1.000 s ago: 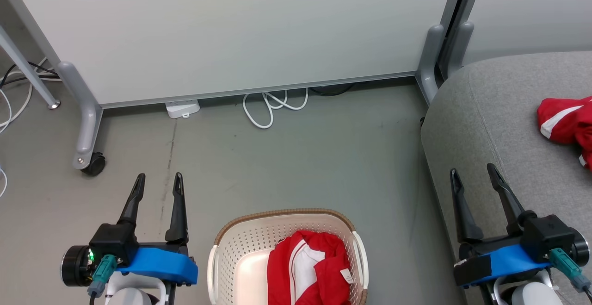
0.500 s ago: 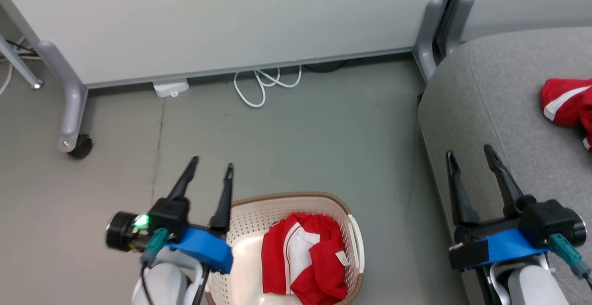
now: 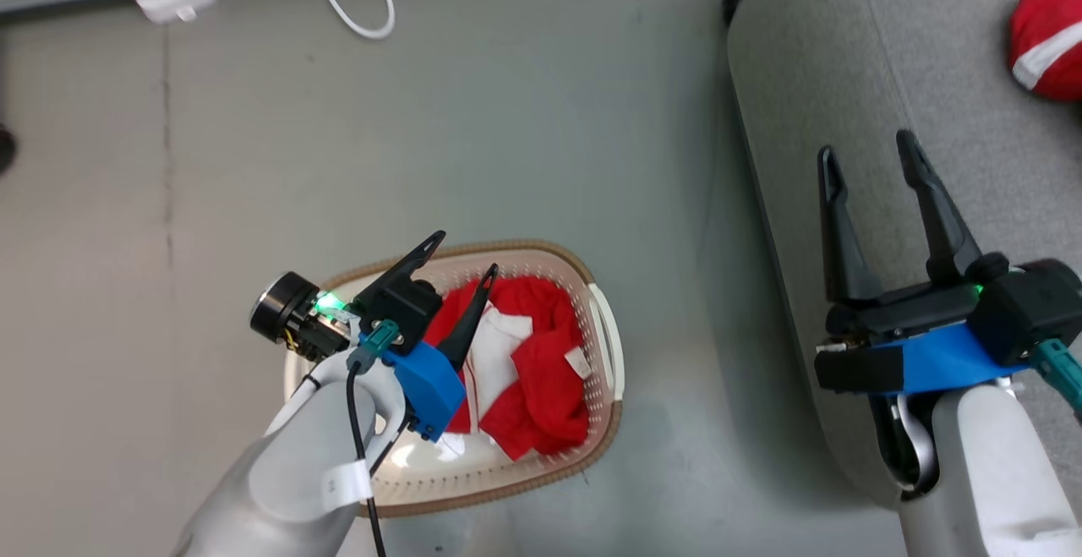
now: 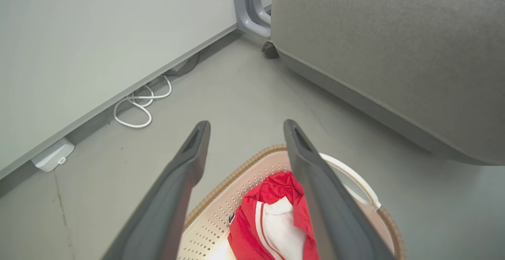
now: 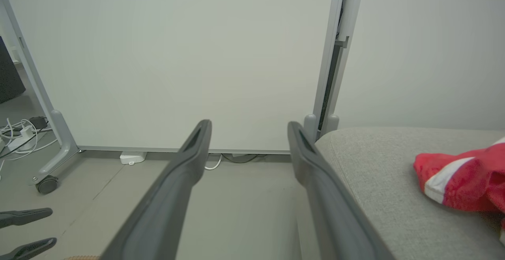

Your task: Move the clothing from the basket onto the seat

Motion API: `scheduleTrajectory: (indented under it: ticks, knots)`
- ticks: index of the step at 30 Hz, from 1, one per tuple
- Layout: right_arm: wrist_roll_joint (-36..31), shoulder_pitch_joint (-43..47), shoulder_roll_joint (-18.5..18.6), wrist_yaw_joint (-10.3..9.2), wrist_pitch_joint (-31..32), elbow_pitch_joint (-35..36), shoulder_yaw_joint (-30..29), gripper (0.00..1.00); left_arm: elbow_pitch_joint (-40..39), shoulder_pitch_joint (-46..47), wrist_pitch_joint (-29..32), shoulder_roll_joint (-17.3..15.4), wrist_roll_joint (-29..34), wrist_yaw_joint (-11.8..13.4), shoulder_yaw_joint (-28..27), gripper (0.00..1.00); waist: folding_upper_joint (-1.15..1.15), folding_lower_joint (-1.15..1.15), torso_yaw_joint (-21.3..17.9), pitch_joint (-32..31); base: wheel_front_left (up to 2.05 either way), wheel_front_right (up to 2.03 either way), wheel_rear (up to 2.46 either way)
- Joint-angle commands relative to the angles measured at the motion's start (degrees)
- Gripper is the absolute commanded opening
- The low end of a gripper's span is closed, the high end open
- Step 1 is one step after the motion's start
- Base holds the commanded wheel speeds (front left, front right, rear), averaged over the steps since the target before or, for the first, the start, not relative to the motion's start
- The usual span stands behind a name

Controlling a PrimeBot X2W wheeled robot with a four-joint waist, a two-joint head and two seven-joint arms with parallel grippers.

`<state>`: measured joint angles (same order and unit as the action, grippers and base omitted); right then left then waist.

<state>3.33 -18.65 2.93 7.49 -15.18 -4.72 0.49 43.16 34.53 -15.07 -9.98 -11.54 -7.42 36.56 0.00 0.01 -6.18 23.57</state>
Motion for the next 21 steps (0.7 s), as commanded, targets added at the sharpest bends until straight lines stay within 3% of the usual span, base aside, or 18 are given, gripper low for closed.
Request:
scheduleTrajectory:
  ticks: [1, 13, 21]
  knots:
    - [0.45, -1.36, -0.08, 0.01, 0.04, 0.5, 0.13, 1.0, 0.86, 1.81, -0.15, -0.56, -0.73, -0.08, 1.15, 1.0, 0.0, -0.01, -2.48, 4.71, 0.0, 0.0, 0.0]
    - [0.56, -6.59, -0.07, 0.01, 0.05, 3.3, -0.03, 1.0, 12.48, 12.89, 1.63, -1.49, -11.29, -0.09, 21.39, 1.0, 0.0, -0.01, -4.58, 17.06, 0.0, 0.0, 0.0]
    - [0.16, -8.78, -0.08, 0.01, 0.05, 4.84, -0.26, 1.0, 12.94, 17.4, 5.91, -3.15, -21.72, -0.08, 34.1, 1.0, 0.0, -0.01, -5.21, 23.62, 0.0, 0.0, 0.0]
